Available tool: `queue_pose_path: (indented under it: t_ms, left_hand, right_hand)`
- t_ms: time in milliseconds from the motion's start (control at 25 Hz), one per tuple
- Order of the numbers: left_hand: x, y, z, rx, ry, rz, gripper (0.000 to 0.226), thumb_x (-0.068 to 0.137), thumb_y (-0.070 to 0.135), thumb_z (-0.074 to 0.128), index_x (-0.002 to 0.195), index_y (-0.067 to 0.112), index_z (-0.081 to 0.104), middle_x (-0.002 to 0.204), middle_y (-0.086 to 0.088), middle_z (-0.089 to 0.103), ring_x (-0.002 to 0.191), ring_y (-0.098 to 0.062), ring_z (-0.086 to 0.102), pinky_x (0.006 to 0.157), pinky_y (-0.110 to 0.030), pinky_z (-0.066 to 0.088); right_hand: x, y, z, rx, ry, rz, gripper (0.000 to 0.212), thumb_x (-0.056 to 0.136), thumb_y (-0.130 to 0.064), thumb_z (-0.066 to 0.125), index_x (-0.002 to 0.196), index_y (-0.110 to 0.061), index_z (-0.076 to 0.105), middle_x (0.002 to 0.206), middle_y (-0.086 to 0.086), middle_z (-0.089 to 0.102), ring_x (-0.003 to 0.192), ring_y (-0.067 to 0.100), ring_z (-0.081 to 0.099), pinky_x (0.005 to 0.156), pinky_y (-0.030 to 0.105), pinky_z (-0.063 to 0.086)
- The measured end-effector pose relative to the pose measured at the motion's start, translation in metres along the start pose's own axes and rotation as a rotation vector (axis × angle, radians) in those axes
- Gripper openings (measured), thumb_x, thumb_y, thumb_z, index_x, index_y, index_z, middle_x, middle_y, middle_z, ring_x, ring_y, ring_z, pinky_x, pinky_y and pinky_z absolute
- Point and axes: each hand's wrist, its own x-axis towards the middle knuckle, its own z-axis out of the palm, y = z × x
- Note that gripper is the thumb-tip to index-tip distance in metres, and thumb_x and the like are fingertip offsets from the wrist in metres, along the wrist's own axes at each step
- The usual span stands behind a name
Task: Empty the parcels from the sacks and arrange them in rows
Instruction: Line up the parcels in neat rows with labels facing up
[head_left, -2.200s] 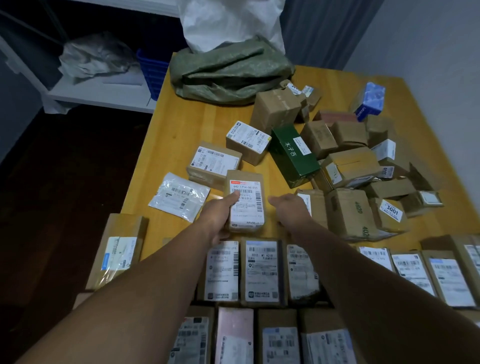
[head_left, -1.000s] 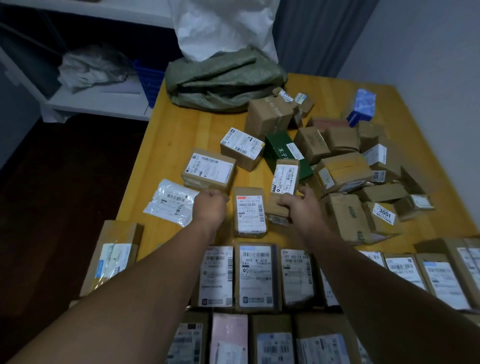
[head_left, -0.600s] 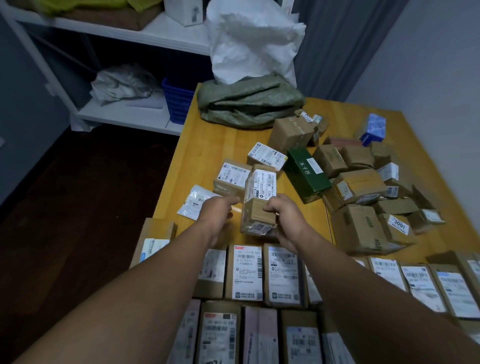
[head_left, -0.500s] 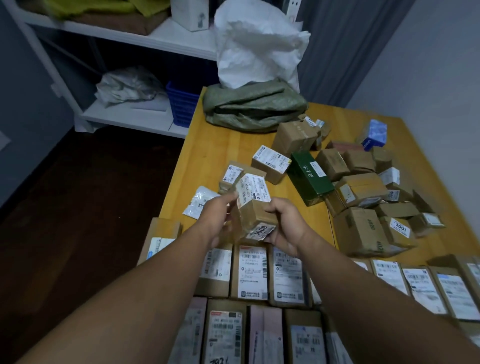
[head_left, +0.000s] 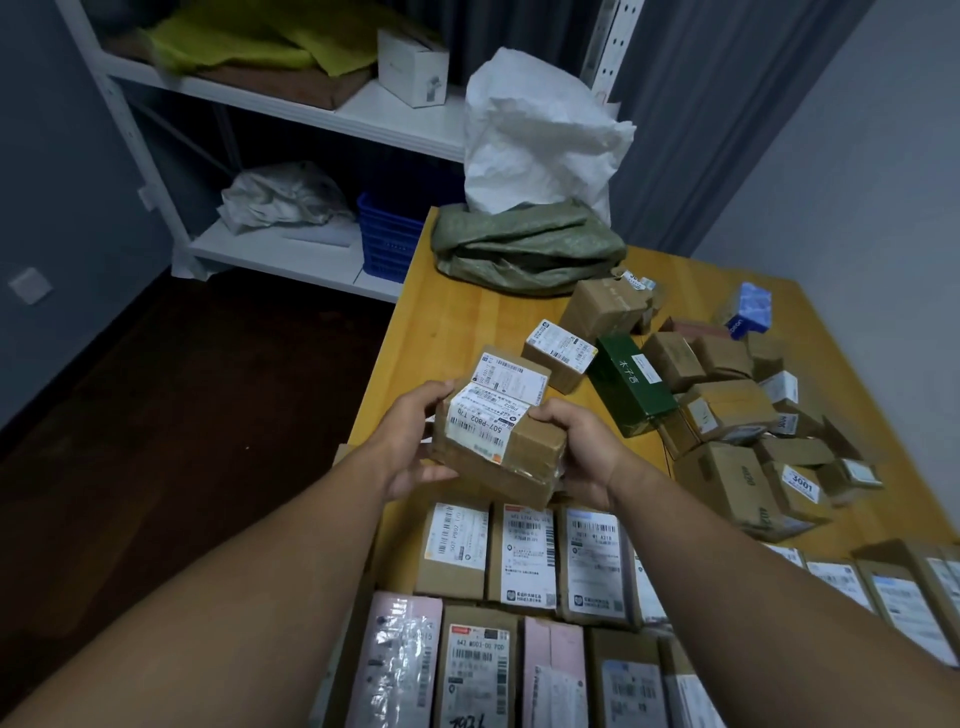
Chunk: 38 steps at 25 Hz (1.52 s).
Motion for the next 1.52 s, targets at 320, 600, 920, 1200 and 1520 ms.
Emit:
queue_pose_path:
  t_ms: [320,600,920,1200,1520]
  left_hand:
    - [-0.006,-0.018,-0.028,0.005,0.052,-0.029,0.026,0.088,0.034,0.060,0.107,0.019,0.068,0.098,-0.006,0.071,0.101,-0.028,0.067,0.096,-0.048,0.053]
    - [-0.006,-0.035,-0.054,0.141,-0.046,-0.015,0.011,0.080,0.015,0.075,0.091,0.012,0.073,0.081,-0.002,0.074,0.077,-0.012,0.068,0.076,-0.029,0.052]
    - [0.010,-0.063,-0.100,0.237,0.364,-0.017,0.035,0.088,0.034,0.069,0.116,0.014,0.062,0.116,-0.004,0.065,0.104,-0.021,0.059,0.082,-0.033,0.044]
    - [0.058,-0.106,-0.140,0.709,0.607,-0.177,0.049,0.087,0.018,0.061,0.133,0.005,0.048,0.132,-0.018,0.056,0.120,-0.038,0.054,0.099,-0.042,0.047]
    - [0.076,-0.134,-0.149,0.842,0.515,-0.207,0.032,0.088,0.009,0.063,0.118,0.003,0.050,0.127,-0.017,0.061,0.116,-0.036,0.059,0.094,-0.042,0.052]
  right_hand:
    - [0.017,-0.002,0.024,-0.052,0.550,-0.067,0.045,0.095,-0.050,0.059,0.122,-0.014,0.060,0.105,0.004,0.067,0.092,0.025,0.062,0.084,0.045,0.055]
    - [0.021,0.008,0.085,-0.144,0.292,-0.005,0.061,0.085,-0.045,0.076,0.126,-0.015,0.043,0.095,0.004,0.069,0.086,0.023,0.071,0.067,0.051,0.063]
    - [0.053,0.026,0.114,-0.587,0.245,-0.022,0.061,0.076,-0.037,0.071,0.126,-0.014,0.043,0.098,0.008,0.071,0.078,0.026,0.073,0.058,0.050,0.063]
    - [0.091,0.073,0.133,-0.981,0.125,0.003,0.073,0.073,-0.052,0.069,0.130,-0.017,0.037,0.119,0.013,0.054,0.096,0.032,0.064,0.075,0.048,0.062]
    - [0.114,0.099,0.130,-1.222,0.080,0.027,0.065,0.087,-0.057,0.060,0.131,-0.012,0.047,0.133,0.015,0.052,0.120,0.035,0.054,0.097,0.045,0.050]
